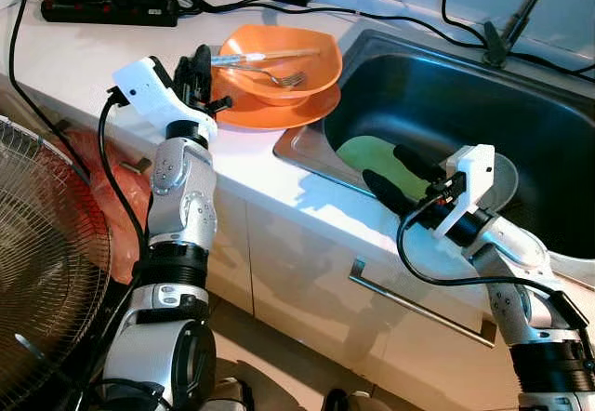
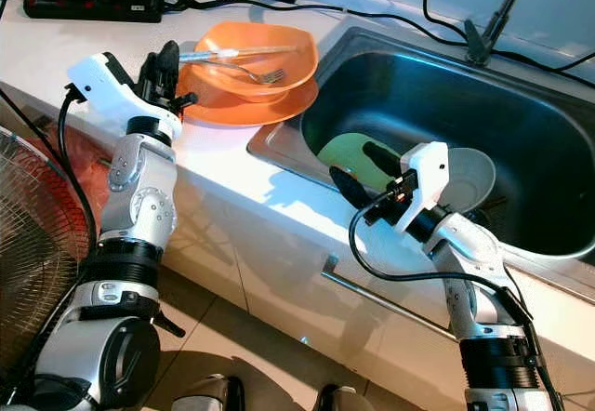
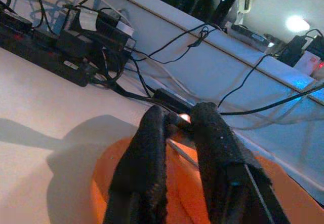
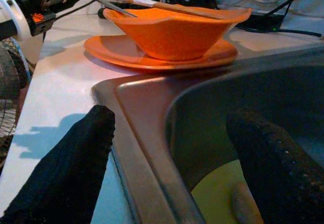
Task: Kitchen organization
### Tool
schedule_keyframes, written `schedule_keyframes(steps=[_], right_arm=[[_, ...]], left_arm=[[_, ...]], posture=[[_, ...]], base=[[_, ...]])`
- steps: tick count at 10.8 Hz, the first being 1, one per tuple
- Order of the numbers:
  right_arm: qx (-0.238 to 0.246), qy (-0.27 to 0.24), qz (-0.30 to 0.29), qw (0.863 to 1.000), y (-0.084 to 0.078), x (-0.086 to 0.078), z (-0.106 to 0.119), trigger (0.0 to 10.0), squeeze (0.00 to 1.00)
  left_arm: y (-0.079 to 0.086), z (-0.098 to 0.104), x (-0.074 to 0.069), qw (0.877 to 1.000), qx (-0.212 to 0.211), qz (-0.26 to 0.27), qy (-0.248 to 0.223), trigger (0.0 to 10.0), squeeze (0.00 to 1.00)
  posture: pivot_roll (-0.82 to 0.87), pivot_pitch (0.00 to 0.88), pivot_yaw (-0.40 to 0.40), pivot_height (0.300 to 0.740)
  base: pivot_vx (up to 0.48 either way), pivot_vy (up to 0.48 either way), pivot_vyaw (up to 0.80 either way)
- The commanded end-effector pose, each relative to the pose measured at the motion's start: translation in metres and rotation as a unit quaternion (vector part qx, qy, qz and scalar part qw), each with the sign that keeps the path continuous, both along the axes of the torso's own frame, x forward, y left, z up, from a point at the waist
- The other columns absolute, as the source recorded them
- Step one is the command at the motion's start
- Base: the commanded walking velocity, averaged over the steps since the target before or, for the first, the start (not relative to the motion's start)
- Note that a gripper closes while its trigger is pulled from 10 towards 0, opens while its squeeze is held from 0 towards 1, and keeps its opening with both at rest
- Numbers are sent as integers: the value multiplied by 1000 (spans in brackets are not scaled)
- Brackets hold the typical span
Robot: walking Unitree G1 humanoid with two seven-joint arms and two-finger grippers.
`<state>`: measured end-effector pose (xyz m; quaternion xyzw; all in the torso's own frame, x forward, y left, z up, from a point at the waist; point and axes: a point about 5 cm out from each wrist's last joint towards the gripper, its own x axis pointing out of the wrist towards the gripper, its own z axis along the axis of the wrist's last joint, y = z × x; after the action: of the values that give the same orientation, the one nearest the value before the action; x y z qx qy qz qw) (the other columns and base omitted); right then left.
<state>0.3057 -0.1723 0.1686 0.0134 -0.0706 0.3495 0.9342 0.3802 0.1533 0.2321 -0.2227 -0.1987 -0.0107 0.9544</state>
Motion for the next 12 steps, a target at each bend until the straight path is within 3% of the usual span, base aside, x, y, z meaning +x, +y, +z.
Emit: schedule_keyframes(steps=[1,2,3,8,9,12], right_arm=[[-3,-4,-4,1000,-2,1,3,10000,0],[-3,-5,-4,1000,-2,2,3,10000,0],[-2,-5,-5,1000,-2,2,3,10000,0],[0,-7,-8,1000,-1,4,4,10000,0],[1,-7,-8,1000,-1,4,4,10000,0],[3,-8,-8,1000,0,4,3,10000,0]], left_arm=[[-4,5,-2,1000,2,-2,-11,0,0],[-6,8,-5,1000,8,0,-23,745,0],[-9,19,-10,999,-2,-4,-50,10000,0],[-28,65,-27,991,11,-38,-132,10000,0],[-32,66,-28,990,13,-48,-132,0,0],[-32,63,-28,991,21,-51,-119,0,0]], posture=[[57,146,-66,740],[57,148,-66,740],[58,151,-67,740],[62,149,-69,740],[63,148,-69,740],[64,144,-66,740]], base=[[0,0,0],[0,0,0],[0,0,0],[0,0,0],[0,0,0],[0,0,0]])
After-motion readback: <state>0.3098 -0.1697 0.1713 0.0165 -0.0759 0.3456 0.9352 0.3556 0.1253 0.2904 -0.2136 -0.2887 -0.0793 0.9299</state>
